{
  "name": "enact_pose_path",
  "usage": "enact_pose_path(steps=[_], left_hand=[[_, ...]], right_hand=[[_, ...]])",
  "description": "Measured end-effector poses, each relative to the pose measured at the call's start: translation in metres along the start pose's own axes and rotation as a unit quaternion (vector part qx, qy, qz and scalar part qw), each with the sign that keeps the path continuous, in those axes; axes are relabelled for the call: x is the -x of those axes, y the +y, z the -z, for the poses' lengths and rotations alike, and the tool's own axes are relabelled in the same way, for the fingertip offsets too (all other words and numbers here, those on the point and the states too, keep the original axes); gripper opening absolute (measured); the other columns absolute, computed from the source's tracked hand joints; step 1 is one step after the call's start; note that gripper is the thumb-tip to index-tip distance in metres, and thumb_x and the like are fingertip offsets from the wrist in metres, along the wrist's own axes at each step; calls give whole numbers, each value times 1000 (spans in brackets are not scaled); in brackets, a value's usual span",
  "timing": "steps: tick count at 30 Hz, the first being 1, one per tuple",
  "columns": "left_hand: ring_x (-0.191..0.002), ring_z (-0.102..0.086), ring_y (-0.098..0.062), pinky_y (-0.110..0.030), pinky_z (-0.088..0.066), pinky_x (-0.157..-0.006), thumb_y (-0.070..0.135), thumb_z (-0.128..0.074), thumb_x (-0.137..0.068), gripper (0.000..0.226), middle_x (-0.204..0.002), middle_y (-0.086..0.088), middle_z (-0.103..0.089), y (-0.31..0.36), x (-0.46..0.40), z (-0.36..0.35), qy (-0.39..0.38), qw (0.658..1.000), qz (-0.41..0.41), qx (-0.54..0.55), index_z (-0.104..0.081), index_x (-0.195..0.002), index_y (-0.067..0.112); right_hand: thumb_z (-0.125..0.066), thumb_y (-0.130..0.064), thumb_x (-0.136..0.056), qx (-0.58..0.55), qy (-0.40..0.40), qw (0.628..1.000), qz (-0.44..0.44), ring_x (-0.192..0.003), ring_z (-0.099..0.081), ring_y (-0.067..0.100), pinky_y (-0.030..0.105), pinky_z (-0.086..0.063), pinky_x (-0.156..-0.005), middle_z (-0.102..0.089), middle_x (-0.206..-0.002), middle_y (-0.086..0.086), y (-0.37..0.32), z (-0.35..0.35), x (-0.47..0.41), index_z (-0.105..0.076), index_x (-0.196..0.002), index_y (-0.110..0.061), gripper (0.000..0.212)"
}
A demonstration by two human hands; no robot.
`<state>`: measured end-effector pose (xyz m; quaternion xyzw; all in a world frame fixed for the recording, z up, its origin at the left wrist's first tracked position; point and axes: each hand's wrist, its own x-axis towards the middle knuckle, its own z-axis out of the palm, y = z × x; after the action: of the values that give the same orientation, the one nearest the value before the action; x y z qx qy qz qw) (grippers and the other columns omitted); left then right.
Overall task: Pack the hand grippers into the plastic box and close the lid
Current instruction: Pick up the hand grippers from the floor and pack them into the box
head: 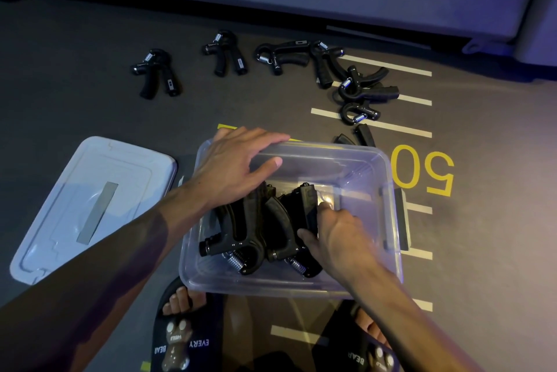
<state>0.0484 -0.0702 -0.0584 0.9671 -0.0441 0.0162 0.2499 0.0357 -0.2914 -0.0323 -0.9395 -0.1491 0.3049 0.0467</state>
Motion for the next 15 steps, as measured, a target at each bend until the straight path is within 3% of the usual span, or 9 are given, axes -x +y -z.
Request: enact_pose_path(steps=[6,9,11,15], left_hand=[[-109,-54,-7,-29,-28,-94,49,-47,-100,40,-123,21,-61,0,-1,1,-9,1000,7,3,-51,-139,43],[-114,-55,-7,-30,-31,-98,52,-42,-100,41,-126,22,-61,0,-2,0,-16,1000,15,-6,-49,-140,44],[-116,-55,-7,-32,-33,-100,51,-39,-101,40,-127,23,-61,-1,-3,-1,-19,1000,18,-8,-49,-139,45],[-117,-58,-6,-37,-36,-101,48,-37,-103,36,-127,23,-63,-1,-6,-1,-12,1000,23,2,-52,-136,45]], right_hand=[[-48,-54,-97,-38,-2,999,4,-107,-62,34,34,-48,-81,-69,-106,12,15,11,-6,-64,-110,-19,40],[-54,-44,-97,-112,76,990,37,-83,-70,26,29,-47,-66,-74,-84,6,26,32,-8,-68,-93,-22,27],[-58,-33,-96,-202,144,967,57,-68,-71,19,30,-53,-64,-74,-73,-1,36,52,-11,-68,-87,-21,19],[-60,-26,-94,-237,265,933,50,-68,-68,21,33,-54,-67,-73,-74,-1,70,74,-40,-70,-86,-19,15]])
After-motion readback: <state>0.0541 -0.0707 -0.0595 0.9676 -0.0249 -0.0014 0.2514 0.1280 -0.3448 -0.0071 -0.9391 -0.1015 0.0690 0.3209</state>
